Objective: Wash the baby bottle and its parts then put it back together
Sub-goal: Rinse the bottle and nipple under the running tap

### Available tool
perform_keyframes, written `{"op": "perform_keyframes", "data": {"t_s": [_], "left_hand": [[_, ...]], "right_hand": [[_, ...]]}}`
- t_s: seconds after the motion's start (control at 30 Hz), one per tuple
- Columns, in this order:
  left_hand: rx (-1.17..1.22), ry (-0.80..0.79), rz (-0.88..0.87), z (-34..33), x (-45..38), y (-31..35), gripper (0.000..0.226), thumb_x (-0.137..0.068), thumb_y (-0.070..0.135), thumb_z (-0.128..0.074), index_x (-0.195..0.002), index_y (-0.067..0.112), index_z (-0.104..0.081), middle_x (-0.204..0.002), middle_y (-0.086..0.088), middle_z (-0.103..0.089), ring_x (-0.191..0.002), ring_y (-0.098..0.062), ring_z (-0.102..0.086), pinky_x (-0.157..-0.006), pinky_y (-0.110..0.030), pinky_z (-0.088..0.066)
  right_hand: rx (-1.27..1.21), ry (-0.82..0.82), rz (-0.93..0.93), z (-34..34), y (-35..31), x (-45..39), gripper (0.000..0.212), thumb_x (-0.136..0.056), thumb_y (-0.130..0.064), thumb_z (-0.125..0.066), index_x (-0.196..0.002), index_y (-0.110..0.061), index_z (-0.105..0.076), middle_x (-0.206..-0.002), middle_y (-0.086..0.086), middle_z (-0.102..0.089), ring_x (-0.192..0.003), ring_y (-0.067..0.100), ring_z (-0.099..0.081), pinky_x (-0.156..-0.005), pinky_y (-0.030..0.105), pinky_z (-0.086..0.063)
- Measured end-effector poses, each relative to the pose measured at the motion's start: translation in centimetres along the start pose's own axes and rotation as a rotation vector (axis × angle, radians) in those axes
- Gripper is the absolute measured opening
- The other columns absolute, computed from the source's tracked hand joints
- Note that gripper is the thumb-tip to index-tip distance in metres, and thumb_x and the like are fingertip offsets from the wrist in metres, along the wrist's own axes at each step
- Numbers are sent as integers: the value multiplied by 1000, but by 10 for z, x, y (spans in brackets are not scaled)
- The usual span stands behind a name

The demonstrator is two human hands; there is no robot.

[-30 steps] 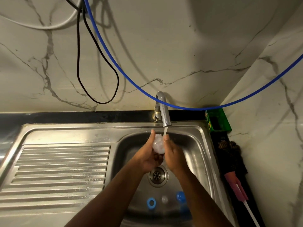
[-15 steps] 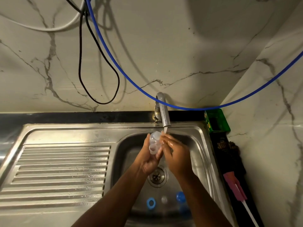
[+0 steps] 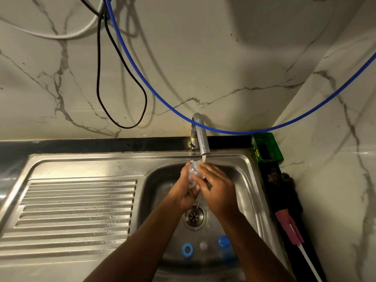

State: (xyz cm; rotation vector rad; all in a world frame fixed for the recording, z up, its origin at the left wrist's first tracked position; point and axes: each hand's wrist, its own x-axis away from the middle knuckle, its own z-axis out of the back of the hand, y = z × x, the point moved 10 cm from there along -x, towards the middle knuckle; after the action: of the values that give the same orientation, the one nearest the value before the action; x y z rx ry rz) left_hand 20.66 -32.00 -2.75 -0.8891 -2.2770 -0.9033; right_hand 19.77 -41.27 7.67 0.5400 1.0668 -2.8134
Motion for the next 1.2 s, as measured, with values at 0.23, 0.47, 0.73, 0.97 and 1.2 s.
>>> {"op": "perform_keyframes", "data": {"t_s": [0.23,0.47,0.73,0.97,1.2], "left_hand": [[59,-39,1,0,4,5,51,-102,45,-59,-125,1,-66,-101,-17,-77,-78,-18,-74,-66,-27,-66],[41,-22,-8,6,-7,12,57,-99,44,-64,-132,-2,-64,-109,-22,-75,-73,-19,-75,-55,-25,-63],[-132,54,-11,12,-13,18,56,-97,44,-69,-132,1,-65,-98,-15,-76,-77,-18,-74,-59,-24,-62],[-56,-38,21,4,-8,4,59,-94,46,-71,-128,-3,-68,-110,-22,-73,-78,-21,-75,-66,-24,-64],[-39,-99,-44,-10,-3,6,68,-89,48,-72,-137,1,-62,-123,-24,-71,-83,-22,-77,-61,-25,-64]], "right_hand": [[-4,-24,63,-7,0,-5,35,-99,-36,-61,-127,-16,-70,-129,0,-70,-126,12,-60,-107,35,-51],[-71,-113,40,-15,5,-9,48,-103,-45,-52,-142,-18,-60,-135,2,-68,-125,12,-63,-104,35,-54],[-28,-62,169,-15,5,3,53,-109,-36,-48,-154,-9,-45,-161,7,-44,-151,16,-38,-120,26,-37],[-975,-296,-727,-49,30,1,33,-105,-33,-54,-137,-33,-62,-135,-4,-66,-121,18,-66,-98,37,-58],[-872,72,-757,-32,40,1,22,-100,-41,-62,-113,-27,-73,-105,-3,-78,-95,13,-76,-75,29,-62]]}}
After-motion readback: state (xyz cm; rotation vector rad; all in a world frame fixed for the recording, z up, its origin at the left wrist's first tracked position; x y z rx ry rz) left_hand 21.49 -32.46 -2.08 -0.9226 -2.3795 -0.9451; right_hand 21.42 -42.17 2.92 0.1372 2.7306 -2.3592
